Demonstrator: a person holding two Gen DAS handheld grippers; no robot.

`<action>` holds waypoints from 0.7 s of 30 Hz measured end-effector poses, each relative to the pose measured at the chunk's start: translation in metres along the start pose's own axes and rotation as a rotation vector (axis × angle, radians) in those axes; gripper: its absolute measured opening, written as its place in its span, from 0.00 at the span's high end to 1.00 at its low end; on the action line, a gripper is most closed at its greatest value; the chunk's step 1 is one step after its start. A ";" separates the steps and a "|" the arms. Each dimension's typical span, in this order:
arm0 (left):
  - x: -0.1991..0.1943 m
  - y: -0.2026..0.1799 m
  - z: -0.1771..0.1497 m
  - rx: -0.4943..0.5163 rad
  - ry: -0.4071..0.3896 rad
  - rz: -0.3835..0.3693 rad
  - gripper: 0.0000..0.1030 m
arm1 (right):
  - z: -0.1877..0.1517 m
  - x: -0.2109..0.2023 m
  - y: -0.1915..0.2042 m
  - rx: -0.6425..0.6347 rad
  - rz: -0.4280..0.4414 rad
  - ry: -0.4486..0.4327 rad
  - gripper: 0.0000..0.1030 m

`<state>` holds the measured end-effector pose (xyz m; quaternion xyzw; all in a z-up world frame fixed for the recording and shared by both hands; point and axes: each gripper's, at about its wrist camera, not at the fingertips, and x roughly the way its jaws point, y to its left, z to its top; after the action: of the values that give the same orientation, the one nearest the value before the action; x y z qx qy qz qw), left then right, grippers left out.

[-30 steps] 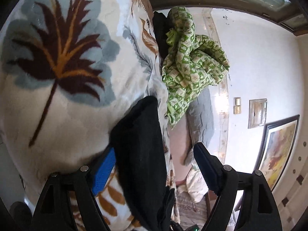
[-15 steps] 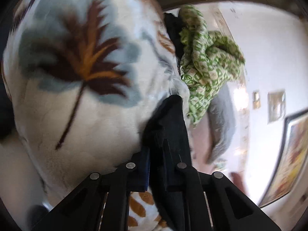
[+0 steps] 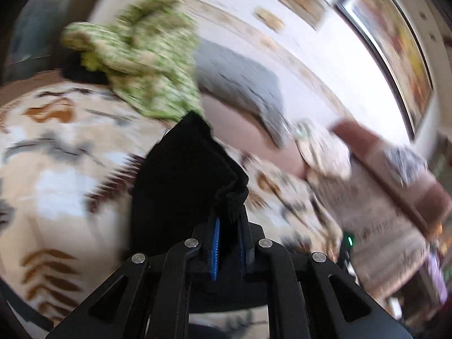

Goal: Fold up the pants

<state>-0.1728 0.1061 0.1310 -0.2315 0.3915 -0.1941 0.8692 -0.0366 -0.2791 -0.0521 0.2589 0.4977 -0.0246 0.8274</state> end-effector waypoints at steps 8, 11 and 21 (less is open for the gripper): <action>0.060 -0.071 -0.010 0.098 0.160 -0.119 0.92 | -0.001 0.001 -0.009 0.041 0.029 0.006 0.55; 0.089 -0.082 -0.006 0.170 0.199 -0.080 0.92 | -0.002 0.000 -0.011 0.043 0.033 0.002 0.55; 0.157 -0.103 -0.029 0.222 0.345 0.027 0.91 | -0.002 0.000 -0.011 0.032 0.037 -0.009 0.55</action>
<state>-0.1140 -0.0669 0.0787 -0.0924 0.5138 -0.2611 0.8120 -0.0412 -0.2879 -0.0573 0.2813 0.4889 -0.0186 0.8256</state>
